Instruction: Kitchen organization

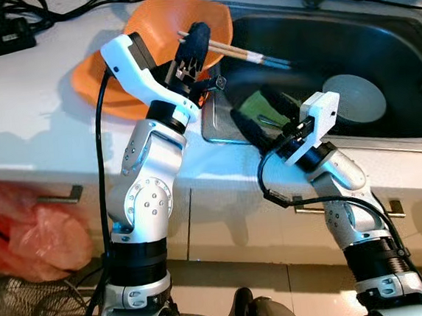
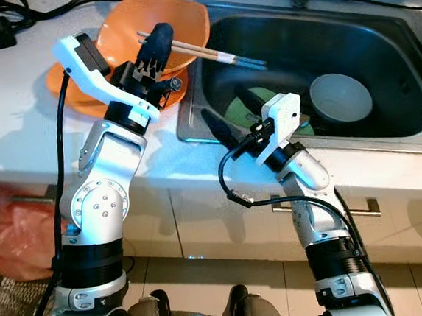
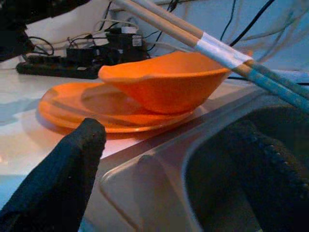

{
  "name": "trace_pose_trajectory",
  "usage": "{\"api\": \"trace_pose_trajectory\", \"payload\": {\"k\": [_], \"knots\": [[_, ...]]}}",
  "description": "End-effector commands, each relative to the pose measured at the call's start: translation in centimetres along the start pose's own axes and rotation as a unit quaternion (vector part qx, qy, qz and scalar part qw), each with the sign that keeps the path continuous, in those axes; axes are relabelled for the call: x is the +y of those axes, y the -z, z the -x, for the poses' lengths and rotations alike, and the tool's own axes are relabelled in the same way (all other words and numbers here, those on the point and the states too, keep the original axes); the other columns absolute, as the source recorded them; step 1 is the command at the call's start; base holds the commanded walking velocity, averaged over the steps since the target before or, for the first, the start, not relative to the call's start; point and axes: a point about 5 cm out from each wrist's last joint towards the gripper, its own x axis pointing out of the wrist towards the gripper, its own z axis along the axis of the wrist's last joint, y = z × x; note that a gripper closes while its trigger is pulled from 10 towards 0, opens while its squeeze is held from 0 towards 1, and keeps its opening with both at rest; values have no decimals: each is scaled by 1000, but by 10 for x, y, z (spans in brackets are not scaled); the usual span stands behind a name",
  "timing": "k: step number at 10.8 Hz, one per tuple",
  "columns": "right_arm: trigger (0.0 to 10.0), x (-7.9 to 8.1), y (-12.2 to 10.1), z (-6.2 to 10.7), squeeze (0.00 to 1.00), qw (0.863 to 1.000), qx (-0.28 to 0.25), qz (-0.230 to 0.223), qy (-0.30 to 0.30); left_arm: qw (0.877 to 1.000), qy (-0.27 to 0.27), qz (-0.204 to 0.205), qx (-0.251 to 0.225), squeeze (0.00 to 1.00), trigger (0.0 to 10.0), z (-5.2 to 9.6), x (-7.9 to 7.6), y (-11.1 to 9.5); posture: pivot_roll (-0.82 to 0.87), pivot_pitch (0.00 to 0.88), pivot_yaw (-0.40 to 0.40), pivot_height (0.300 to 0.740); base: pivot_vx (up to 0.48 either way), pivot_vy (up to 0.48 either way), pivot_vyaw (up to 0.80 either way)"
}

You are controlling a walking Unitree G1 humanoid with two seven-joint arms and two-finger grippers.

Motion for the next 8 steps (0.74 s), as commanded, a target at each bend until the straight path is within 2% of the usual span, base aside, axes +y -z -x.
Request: {"api": "trace_pose_trajectory", "payload": {"k": [1,4,5,6,8], "knots": [[10000,0,-1,5,1000,1000,8,7,-10,1000,2,-1,5,0,10000,-1,-4,4,196,191,-92,740,0,0,0],[10000,-4,-5,8,1000,999,14,28,-6,1000,0,-6,8,0,10000,-2,-3,5,190,197,-90,740,0,0,0],[10000,-5,-8,8,400,999,17,45,-8,1000,-1,-9,12,0,10000,-1,-3,7,189,199,-90,740,0,0,0],[10000,-9,-15,9,0,998,20,65,-12,1000,-1,-11,13,0,10000,-1,-3,7,189,201,-91,740,0,0,0],[10000,-16,-25,9,0,995,18,96,-9,1000,-2,-18,18,0,10000,0,-3,9,188,205,-92,740,0,0,0]]}}
